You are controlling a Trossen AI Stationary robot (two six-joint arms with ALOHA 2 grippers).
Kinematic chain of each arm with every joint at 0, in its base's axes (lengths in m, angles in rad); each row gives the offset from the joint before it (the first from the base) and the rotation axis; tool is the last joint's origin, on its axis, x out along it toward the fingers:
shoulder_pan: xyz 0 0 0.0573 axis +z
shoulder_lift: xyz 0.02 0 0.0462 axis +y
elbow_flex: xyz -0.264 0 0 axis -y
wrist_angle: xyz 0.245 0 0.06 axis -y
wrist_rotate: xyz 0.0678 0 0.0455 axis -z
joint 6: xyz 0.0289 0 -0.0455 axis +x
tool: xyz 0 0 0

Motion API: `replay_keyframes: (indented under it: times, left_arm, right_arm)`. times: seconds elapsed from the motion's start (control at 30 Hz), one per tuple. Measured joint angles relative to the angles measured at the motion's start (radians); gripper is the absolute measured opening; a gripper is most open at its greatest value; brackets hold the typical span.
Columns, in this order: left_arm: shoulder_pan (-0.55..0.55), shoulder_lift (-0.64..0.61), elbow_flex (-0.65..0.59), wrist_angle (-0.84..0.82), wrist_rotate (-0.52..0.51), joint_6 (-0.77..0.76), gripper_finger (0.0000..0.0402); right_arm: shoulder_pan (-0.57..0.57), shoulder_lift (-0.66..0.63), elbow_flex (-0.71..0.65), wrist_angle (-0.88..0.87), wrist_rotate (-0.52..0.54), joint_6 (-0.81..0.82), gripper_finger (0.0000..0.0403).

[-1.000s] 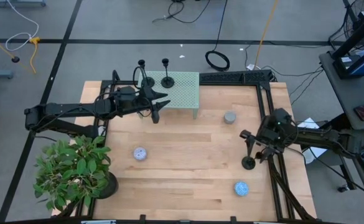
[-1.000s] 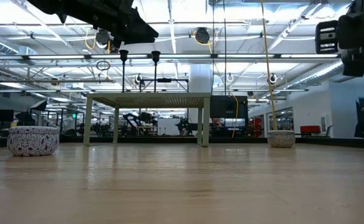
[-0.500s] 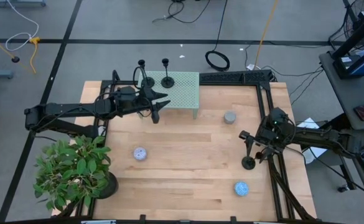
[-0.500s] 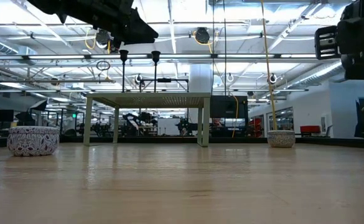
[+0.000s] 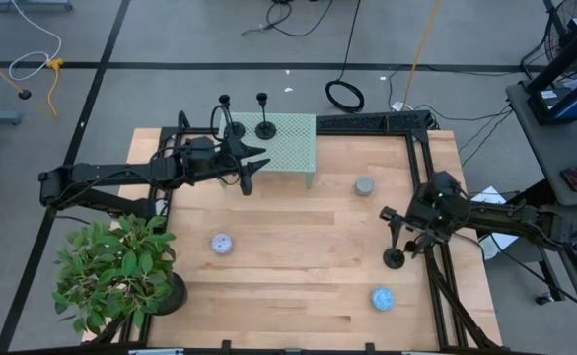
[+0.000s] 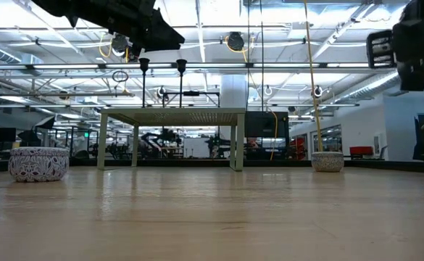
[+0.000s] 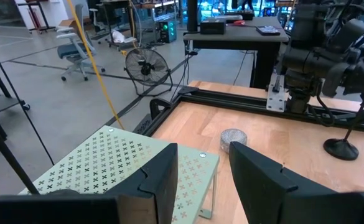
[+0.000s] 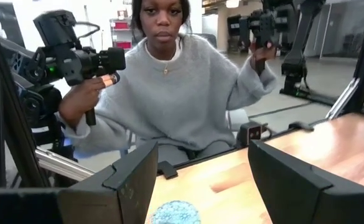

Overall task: Pick & Place candle stick holders
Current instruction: Put the black candle holder on the shelf

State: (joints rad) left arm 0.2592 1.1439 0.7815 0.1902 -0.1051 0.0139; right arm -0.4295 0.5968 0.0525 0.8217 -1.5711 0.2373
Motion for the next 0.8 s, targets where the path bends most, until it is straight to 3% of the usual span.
replay_keyframes:
  times: [0.13,0.43,0.8]
  left_arm:
    - [0.0,0.0,0.0,0.001,0.0,0.0,0.0152]
    - [0.0,0.0,0.0,0.002,-0.002,0.006,0.0152]
    - [0.002,0.001,0.0,0.024,-0.002,0.007,0.0152]
  right_arm:
    - [0.055,0.002,0.0,-0.126,0.0,-0.104,0.0242]
    - [0.271,0.007,0.0,-0.167,0.0,-0.192,0.0242]
    - [0.273,0.024,0.0,-0.357,0.037,-0.464,0.0232]
